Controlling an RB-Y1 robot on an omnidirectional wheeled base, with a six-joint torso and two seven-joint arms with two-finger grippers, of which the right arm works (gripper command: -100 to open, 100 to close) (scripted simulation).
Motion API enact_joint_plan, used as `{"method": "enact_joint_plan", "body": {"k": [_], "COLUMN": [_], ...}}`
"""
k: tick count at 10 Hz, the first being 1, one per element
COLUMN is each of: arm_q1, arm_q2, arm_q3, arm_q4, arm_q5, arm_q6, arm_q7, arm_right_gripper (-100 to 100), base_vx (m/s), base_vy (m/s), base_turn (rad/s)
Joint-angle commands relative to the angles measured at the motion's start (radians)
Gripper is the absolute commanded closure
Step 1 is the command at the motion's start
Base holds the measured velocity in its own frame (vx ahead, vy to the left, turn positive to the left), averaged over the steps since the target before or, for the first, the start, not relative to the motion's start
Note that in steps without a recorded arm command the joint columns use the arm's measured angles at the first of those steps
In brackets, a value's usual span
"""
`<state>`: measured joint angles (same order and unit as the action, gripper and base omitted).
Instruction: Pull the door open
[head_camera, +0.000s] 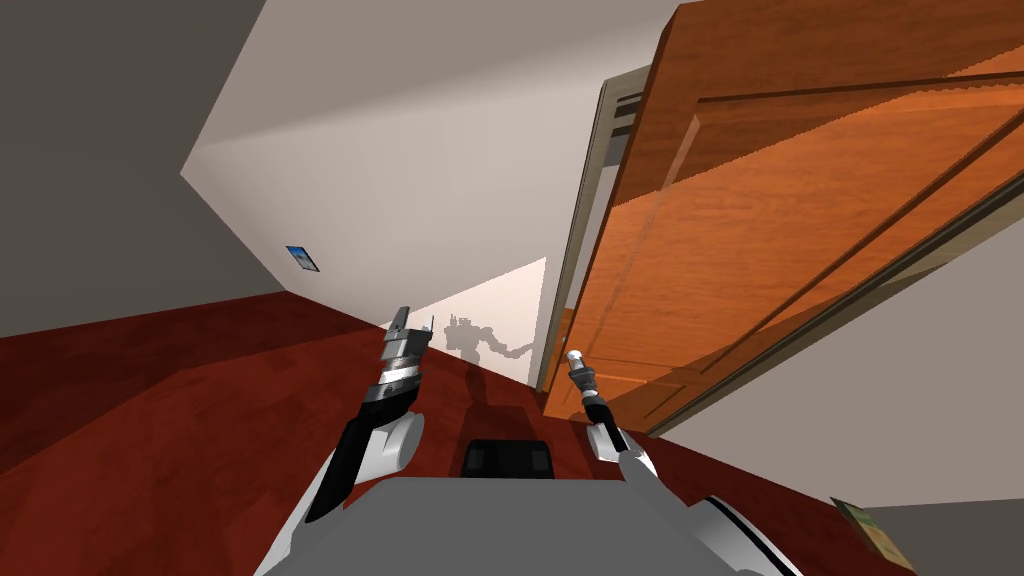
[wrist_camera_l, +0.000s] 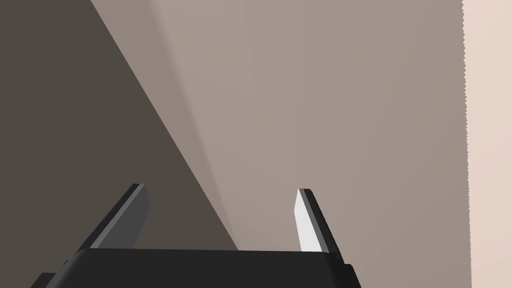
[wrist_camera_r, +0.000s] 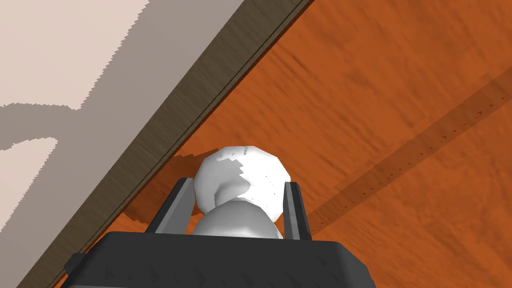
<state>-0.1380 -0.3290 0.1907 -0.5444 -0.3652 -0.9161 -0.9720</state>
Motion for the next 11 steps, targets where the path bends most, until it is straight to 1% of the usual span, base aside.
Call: {"method": "enact_joint_plan", "body": {"k": [1, 2, 3, 4, 5, 6, 7, 8, 9, 10, 11], "arm_q1": [0.011, 0.010, 0.008, 0.008, 0.008, 0.006, 0.005, 0.005, 0.003, 0.003, 0.002], "arm_q2": [0.003, 0.002, 0.002, 0.002, 0.002, 0.001, 0.000, 0.000, 0.000, 0.000, -0.001], "arm_q3": [0.005, 0.012, 0.018, 0.018, 0.018, 0.024, 0.031, 0.031, 0.037, 0.037, 0.042], "arm_q4": [-0.006, -0.005, -0.005, -0.005, -0.005, -0.004, -0.003, -0.003, -0.003, -0.003, -0.002], "arm_q5": [-0.006, -0.016, -0.026, -0.026, -0.026, -0.035, -0.045, -0.045, -0.055, -0.055, -0.063], "arm_q6": [0.010, 0.011, 0.012, 0.012, 0.012, 0.013, 0.013, 0.013, 0.014, 0.014, 0.015], "arm_q7": [-0.028, -0.069, -0.094, -0.110, -0.110, -0.150, -0.176, -0.191, -0.227, -0.232, -0.271], "arm_right_gripper": [100, 100, 100, 100, 100, 100, 100, 100, 100, 100, 100], "base_vx": [-0.027, -0.032, -0.037, -0.025, -0.009, -0.018, -0.032, -0.025, -0.028, -0.020, -0.023], "base_vy": [-0.012, -0.010, -0.020, -0.018, -0.009, -0.014, -0.026, -0.017, -0.015, -0.015, -0.013], "base_turn": [0.016, 0.023, 0.044, 0.021, -0.002, 0.025, 0.034, 0.027, 0.021, 0.016, 0.028]}}
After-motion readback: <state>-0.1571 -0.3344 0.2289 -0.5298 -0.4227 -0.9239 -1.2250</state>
